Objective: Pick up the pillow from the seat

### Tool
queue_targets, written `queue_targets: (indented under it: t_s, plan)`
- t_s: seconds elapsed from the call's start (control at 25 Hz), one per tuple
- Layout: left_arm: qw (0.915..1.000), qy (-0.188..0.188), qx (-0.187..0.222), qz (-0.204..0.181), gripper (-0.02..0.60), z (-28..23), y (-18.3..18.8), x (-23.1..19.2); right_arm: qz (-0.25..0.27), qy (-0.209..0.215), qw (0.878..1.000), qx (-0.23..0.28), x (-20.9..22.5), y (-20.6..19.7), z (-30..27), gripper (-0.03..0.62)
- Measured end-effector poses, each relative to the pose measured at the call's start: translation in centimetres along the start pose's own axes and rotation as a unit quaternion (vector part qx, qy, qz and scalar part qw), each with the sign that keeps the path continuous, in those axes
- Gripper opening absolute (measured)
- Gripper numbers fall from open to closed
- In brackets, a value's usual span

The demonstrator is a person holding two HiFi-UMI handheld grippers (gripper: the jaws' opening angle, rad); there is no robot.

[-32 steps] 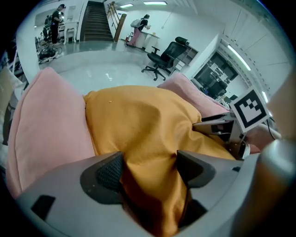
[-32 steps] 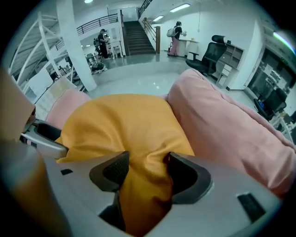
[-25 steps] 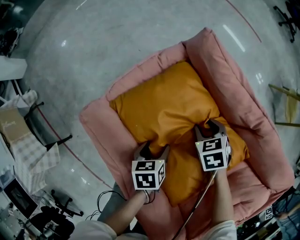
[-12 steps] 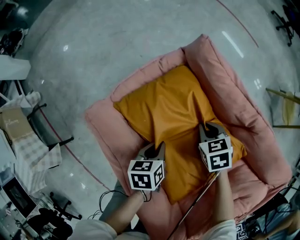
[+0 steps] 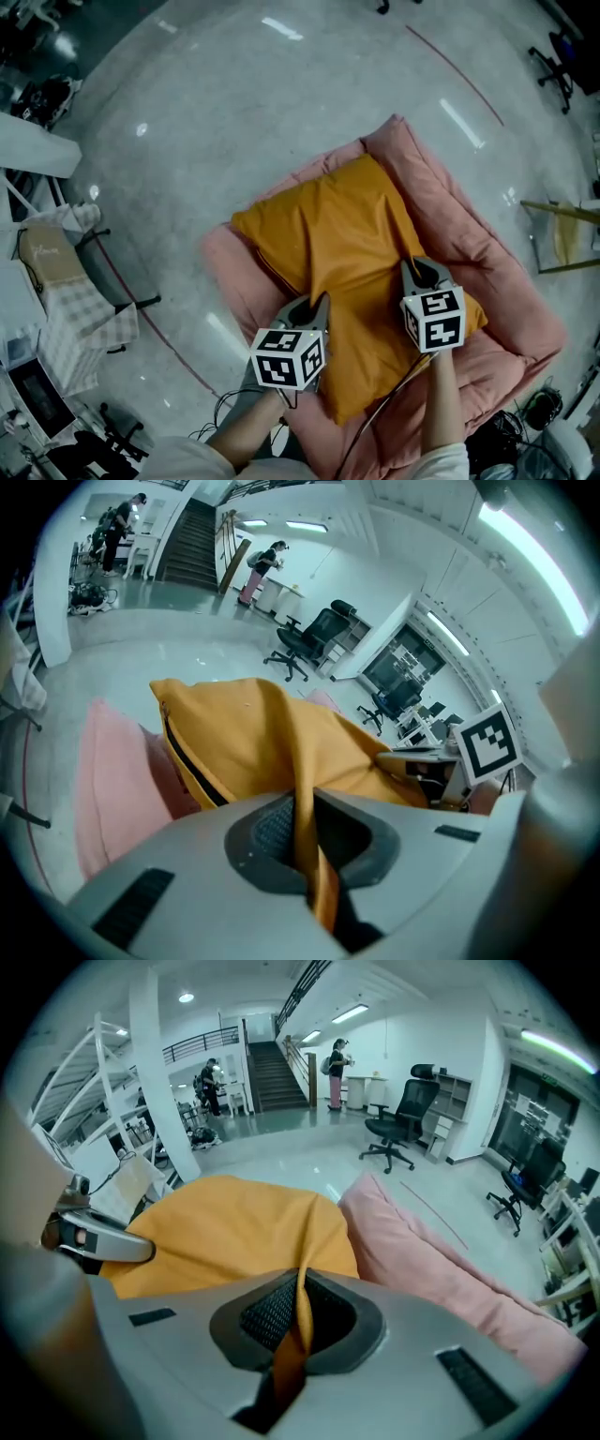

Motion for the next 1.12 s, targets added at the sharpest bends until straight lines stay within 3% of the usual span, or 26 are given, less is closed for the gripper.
queue_targets:
  t_s: [0.32,0.64,0.8,1.12]
  plan:
    - [0.9970,0.004,0.053,-0.056,0.018,7.7,4.1,2.0,-0.035,-0.001,0.994,0.099,-2.8,4.0,7.6,0.032]
    - [0.9814,0.004,0.130,-0.141,0.018,17.0,8.0,6.6,-0.031,-0.015,0.976,0.214,-5.3,8.7,17.5,0.032]
    - [0.9706,0.034,0.166,-0.170,0.018,21.7,7.4,8.5,-0.026,0.004,0.968,0.249,-7.2,9.2,21.4,0.032]
    - [0.9583,0.094,0.216,-0.162,0.018,30.8,4.2,7.6,-0.002,0.052,0.952,0.303,-14.5,9.4,24.8,0.032]
Point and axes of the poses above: the fingertips, and each gripper's own axes: z backward along the fingers, x to its right, y out of its top, the point moved 10 cm from there along z, backward along the fingers, and after that the axes turned 4 degrees about -y, right-handed, at the moved point
